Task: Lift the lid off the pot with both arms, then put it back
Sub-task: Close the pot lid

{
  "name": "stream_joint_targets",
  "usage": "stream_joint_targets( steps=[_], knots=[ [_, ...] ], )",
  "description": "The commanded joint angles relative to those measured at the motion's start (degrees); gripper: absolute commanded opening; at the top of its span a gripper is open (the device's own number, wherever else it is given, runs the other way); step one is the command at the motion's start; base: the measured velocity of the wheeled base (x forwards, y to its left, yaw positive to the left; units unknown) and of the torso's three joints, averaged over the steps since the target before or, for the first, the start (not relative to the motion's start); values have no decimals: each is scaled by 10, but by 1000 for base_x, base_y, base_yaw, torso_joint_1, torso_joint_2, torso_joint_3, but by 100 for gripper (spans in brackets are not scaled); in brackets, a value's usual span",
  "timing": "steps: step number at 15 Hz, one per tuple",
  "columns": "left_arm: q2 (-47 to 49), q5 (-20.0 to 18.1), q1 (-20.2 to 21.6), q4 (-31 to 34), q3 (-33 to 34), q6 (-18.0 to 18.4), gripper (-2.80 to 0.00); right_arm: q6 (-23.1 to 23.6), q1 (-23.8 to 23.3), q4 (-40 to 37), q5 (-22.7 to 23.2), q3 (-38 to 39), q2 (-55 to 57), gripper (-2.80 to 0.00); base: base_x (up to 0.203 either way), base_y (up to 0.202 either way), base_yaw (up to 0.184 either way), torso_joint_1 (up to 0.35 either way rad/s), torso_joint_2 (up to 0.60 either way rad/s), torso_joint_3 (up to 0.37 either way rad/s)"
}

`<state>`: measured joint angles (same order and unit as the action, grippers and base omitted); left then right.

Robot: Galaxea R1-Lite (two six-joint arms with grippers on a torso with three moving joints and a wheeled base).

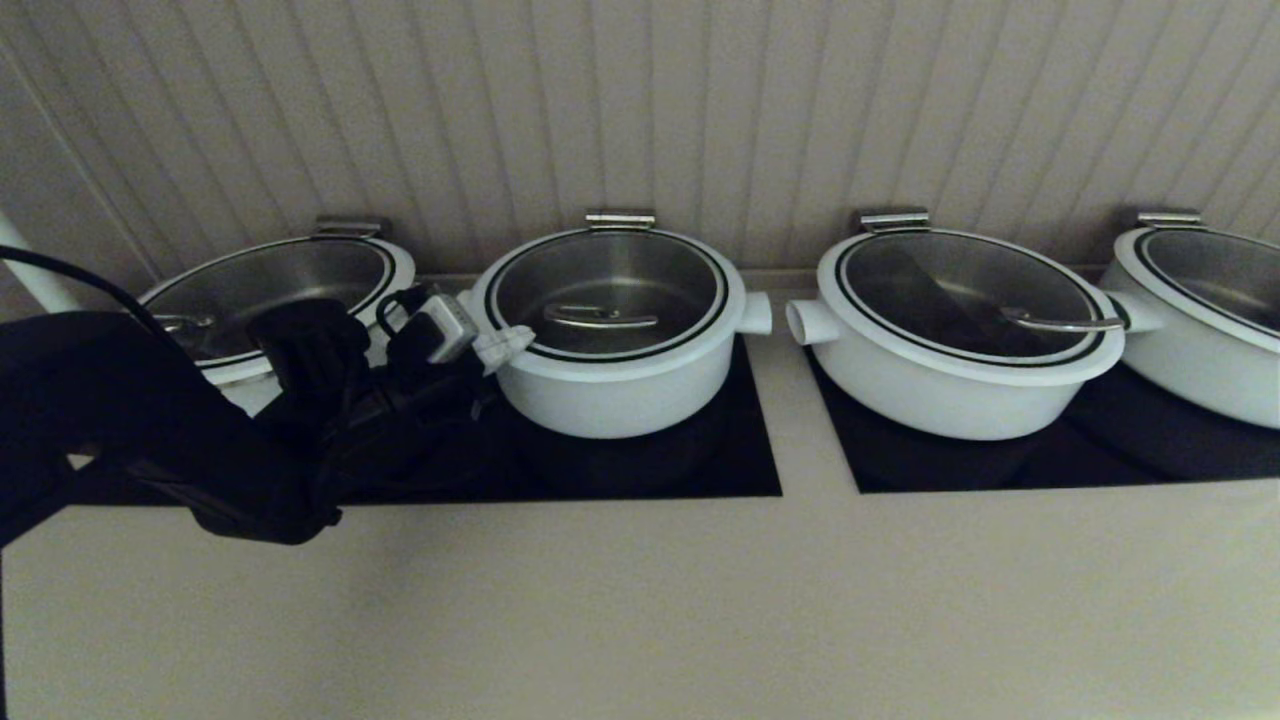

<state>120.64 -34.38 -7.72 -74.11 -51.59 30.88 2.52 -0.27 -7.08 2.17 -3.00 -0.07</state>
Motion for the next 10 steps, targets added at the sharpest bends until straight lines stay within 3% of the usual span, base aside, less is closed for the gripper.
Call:
stream_joint_targets(
  steps=[1, 10],
  knots=[
    [-14, -2, 3, -5, 0, 1, -280, 0, 0, 0, 0, 0, 1, -280, 0, 0, 0, 0, 0, 0],
    [-71, -1, 27, 14, -1, 1, -280, 0, 0, -4, 0, -1, 1, -280, 0, 0, 0, 0, 0, 0]
  ],
)
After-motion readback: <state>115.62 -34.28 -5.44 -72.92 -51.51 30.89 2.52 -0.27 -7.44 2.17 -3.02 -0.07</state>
